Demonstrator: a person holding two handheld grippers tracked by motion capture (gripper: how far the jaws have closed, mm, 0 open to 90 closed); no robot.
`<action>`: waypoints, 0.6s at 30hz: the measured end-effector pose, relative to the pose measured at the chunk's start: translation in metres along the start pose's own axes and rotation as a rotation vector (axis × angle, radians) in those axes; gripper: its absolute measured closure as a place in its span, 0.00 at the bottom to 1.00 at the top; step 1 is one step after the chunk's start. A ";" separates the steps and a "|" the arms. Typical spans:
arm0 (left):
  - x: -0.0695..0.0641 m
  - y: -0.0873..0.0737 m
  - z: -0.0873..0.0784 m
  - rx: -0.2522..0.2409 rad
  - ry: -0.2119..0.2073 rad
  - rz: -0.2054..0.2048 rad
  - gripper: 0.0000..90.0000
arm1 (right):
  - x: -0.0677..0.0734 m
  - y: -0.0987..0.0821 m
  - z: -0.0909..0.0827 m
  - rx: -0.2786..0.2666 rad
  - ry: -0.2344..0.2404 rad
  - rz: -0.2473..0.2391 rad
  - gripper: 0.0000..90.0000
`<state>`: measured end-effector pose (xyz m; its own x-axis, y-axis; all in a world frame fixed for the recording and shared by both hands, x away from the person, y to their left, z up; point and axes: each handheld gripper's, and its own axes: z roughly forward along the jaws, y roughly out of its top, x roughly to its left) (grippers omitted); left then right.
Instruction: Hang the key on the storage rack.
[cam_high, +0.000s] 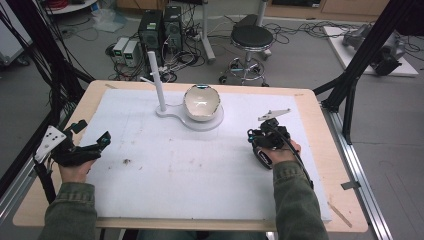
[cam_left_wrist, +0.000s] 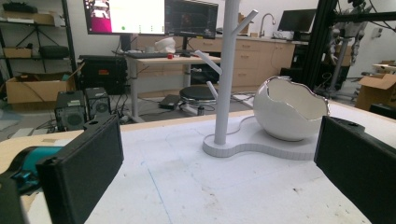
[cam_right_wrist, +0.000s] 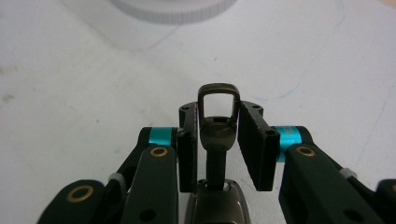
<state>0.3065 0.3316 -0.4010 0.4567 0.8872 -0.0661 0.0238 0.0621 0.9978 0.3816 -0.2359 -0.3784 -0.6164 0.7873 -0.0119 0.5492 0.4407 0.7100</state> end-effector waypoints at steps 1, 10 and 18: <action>0.000 0.000 0.000 0.000 0.000 -0.001 0.02 | 0.000 0.000 0.000 0.000 0.000 0.000 0.77; 0.000 0.000 0.000 -0.003 -0.002 -0.001 0.02 | -0.006 -0.001 -0.028 -0.186 0.035 0.074 0.77; -0.001 0.000 0.001 0.000 -0.002 0.000 0.02 | -0.009 0.000 -0.044 -0.274 0.052 0.096 0.77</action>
<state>0.3069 0.3306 -0.4012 0.4588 0.8861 -0.0657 0.0232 0.0620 0.9978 0.3627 -0.2620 -0.3476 -0.6008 0.7937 0.0953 0.4376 0.2268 0.8701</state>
